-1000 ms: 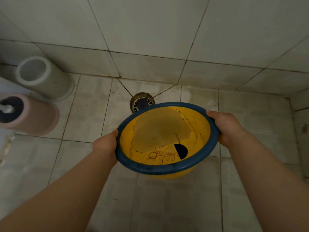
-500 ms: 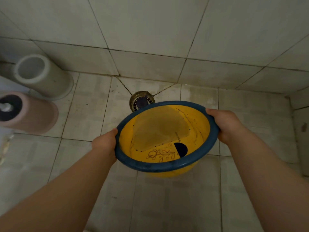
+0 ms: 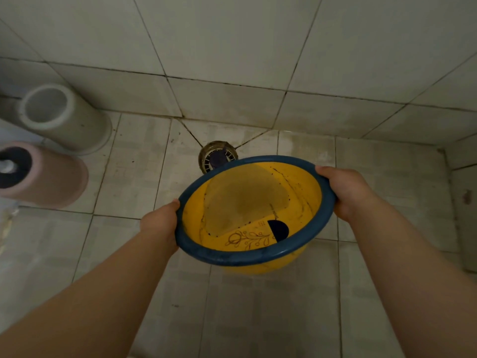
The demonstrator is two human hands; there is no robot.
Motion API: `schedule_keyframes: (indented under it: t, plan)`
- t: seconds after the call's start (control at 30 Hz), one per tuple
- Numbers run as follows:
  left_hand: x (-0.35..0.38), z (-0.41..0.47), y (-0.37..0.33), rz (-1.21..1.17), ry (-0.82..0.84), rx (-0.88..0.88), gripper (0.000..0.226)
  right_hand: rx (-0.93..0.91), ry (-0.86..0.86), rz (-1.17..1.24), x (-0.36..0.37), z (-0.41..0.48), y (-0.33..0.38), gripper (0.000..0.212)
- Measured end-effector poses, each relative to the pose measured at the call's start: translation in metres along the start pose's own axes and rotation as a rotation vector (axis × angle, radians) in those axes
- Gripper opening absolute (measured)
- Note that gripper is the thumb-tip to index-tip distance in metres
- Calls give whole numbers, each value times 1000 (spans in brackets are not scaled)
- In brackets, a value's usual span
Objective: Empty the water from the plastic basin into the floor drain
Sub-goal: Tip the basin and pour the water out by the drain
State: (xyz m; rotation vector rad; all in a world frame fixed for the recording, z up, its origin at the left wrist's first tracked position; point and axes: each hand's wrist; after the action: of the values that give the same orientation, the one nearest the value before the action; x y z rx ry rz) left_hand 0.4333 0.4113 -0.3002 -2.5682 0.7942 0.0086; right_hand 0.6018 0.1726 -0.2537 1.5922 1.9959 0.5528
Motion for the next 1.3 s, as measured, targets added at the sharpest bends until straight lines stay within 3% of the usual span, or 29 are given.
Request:
schedule_keyframes:
  t: [1.3]
  plan:
    - [-6, 16, 5, -9, 23, -22, 53, -5, 13, 1, 5, 5, 7, 28]
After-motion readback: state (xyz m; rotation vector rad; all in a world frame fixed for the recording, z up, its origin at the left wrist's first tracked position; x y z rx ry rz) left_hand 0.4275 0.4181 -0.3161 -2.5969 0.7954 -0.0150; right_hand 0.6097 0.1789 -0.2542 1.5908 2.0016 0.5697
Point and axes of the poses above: each hand's wrist, its own z-axis towards the middle knuckle, its own x-axis out of the palm, y = z × x, and after that the axes turned 3 degrees about x, right-handed
